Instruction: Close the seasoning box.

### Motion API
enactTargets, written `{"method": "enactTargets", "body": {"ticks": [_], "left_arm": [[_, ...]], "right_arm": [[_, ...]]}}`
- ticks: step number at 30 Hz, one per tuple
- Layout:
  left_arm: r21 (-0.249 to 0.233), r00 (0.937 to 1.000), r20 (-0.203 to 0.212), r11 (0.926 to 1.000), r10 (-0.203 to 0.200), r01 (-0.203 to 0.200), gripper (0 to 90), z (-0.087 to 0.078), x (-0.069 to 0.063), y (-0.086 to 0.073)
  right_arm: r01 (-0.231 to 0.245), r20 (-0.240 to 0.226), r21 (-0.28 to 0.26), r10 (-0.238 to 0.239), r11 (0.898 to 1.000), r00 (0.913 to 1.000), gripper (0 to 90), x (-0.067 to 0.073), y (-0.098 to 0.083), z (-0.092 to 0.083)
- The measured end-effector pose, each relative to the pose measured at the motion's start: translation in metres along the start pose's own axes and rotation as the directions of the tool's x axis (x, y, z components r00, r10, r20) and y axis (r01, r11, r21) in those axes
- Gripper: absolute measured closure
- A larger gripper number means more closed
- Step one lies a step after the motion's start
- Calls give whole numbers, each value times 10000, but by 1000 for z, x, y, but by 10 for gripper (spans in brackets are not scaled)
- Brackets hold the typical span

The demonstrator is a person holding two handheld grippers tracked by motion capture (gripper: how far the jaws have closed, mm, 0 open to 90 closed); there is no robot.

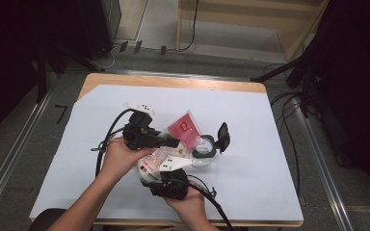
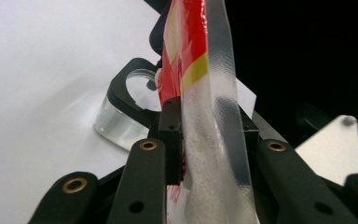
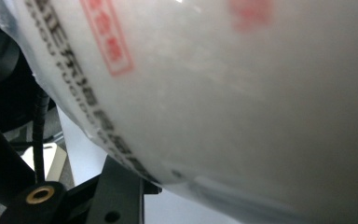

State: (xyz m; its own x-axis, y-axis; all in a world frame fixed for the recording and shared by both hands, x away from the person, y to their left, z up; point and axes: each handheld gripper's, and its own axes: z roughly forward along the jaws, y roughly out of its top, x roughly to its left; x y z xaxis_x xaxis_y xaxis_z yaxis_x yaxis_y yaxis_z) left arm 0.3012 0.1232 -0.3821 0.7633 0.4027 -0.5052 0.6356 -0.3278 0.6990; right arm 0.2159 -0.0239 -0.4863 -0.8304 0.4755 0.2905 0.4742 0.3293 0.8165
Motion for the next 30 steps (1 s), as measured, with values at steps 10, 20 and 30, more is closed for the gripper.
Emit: {"method": "enactTargets", "body": {"ticks": [10, 20, 30], "left_arm": [[593, 9972, -603, 9971, -443, 479, 853, 1, -2, 7], [1490, 9913, -1047, 9843, -796, 948, 820, 17, -11, 28], [1354, 9946, -753, 9874, -717, 814, 774, 16, -15, 45]], "right_arm": [[249, 181, 205, -253, 9995, 9995, 601, 5, 7, 0], [524, 600, 252, -538, 9983, 9967, 606, 7, 12, -2], [-250, 69, -235, 252, 9994, 9997, 612, -1, 22, -15]]}}
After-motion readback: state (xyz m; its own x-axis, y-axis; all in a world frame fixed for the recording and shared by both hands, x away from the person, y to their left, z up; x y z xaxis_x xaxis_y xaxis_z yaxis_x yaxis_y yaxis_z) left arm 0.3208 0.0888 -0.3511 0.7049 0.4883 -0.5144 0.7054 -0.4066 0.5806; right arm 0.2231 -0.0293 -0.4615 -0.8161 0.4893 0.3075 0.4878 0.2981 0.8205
